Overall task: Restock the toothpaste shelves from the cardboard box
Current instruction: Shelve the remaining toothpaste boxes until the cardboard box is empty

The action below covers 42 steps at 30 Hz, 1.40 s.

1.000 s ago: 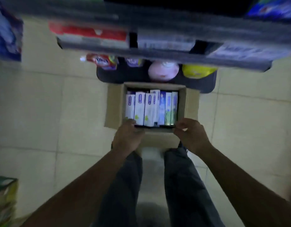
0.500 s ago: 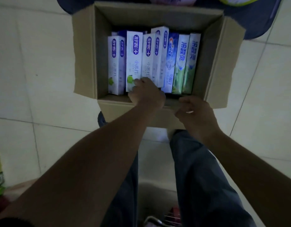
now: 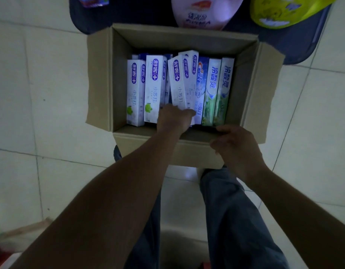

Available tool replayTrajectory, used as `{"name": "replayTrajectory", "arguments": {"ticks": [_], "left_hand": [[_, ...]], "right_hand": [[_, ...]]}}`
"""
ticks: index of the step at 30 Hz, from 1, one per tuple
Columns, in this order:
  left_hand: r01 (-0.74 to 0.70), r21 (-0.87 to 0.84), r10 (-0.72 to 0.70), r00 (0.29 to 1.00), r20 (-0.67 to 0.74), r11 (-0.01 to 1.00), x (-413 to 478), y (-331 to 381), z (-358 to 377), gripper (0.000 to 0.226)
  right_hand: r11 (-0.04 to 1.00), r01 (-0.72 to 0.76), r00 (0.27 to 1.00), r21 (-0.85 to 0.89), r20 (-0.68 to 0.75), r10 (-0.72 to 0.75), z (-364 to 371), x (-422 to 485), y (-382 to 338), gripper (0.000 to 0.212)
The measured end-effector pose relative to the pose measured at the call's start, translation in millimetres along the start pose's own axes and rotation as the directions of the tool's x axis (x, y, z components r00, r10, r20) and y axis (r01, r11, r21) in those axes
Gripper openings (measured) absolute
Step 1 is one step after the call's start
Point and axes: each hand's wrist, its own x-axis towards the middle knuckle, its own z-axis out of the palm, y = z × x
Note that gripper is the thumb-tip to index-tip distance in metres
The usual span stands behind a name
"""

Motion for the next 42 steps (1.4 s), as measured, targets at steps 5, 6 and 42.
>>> {"name": "replayTrajectory", "arguments": {"ticks": [5, 6, 42], "left_hand": [[-0.028, -0.264, 0.080, 0.979, 0.186, 0.964, -37.6, 8.0, -20.1, 0.052], [-0.015, -0.311, 0.101, 0.960, 0.263, 0.950, -49.9, 6.6, -25.3, 0.053], [0.090, -0.556, 0.039, 0.976, 0.215, 0.826, -54.8, -3.4, -94.8, 0.017]], "right_hand": [[0.976, 0.142, 0.983, 0.163, 0.090, -0.158, 7.7, -1.4, -15.8, 0.073], [0.962, 0.169, 0.976, 0.215, 0.096, -0.193, 11.8, -2.7, -18.1, 0.077], [0.797, 0.095, 0.995, 0.597, -0.086, -0.055, -34.6, -48.3, -60.8, 0.018]]}}
